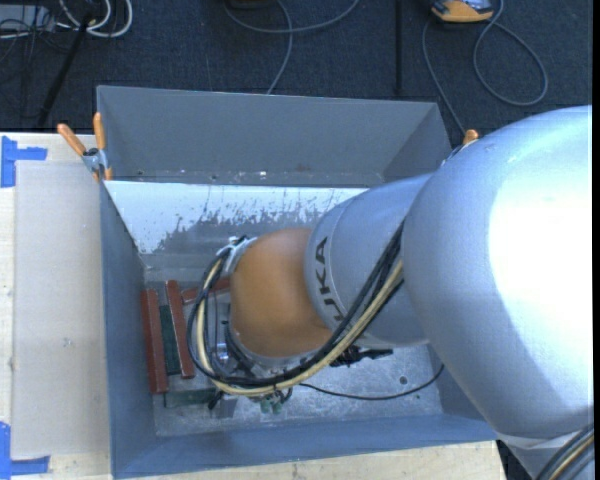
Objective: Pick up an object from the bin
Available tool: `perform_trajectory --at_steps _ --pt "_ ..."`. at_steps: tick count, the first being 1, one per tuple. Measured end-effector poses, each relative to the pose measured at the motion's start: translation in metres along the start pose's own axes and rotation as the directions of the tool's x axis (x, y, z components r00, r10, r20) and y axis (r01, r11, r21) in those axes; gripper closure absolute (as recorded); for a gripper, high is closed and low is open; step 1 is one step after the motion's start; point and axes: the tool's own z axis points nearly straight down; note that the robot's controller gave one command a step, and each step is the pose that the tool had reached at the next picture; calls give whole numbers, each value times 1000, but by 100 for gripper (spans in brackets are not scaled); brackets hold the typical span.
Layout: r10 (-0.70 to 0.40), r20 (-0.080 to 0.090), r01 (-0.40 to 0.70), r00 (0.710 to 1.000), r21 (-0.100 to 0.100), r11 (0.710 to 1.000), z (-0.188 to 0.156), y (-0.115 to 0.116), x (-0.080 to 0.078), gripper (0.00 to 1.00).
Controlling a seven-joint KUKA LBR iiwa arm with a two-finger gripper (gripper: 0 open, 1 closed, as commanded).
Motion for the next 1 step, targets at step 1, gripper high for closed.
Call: perform_trajectory --at_steps 1 --pt "9 10 -9 1000 -4 1000 -105 49 2 100"
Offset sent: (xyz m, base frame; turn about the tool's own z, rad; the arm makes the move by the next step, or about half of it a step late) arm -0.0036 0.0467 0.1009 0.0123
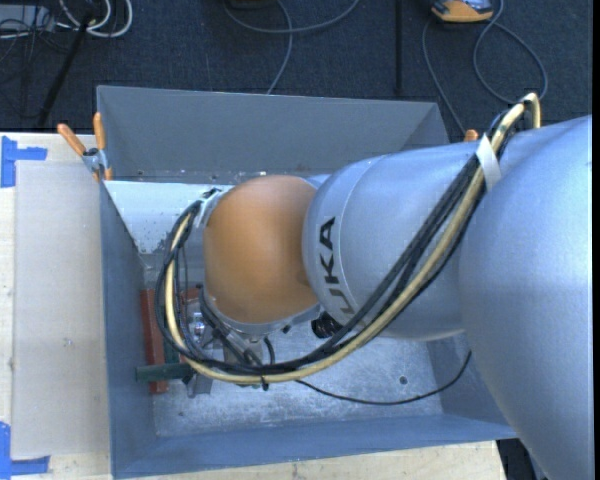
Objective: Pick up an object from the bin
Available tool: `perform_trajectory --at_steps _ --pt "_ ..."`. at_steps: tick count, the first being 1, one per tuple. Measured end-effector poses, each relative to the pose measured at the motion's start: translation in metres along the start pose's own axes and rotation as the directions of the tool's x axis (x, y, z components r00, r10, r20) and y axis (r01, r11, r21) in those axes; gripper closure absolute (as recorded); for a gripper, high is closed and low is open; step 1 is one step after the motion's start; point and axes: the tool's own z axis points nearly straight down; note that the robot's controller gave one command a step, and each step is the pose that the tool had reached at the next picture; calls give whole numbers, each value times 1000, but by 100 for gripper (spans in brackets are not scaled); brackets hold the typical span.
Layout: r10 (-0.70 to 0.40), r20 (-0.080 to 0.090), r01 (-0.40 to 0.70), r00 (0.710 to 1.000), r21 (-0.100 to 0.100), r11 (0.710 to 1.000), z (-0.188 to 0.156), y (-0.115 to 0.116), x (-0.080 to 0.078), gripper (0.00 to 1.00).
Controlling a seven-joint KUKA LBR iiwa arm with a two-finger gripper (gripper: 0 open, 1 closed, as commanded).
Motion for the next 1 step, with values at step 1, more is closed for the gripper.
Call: perform_trajectory --at_steps 1 --pt "-530 -3 530 848 0 848 -76 2 6 100"
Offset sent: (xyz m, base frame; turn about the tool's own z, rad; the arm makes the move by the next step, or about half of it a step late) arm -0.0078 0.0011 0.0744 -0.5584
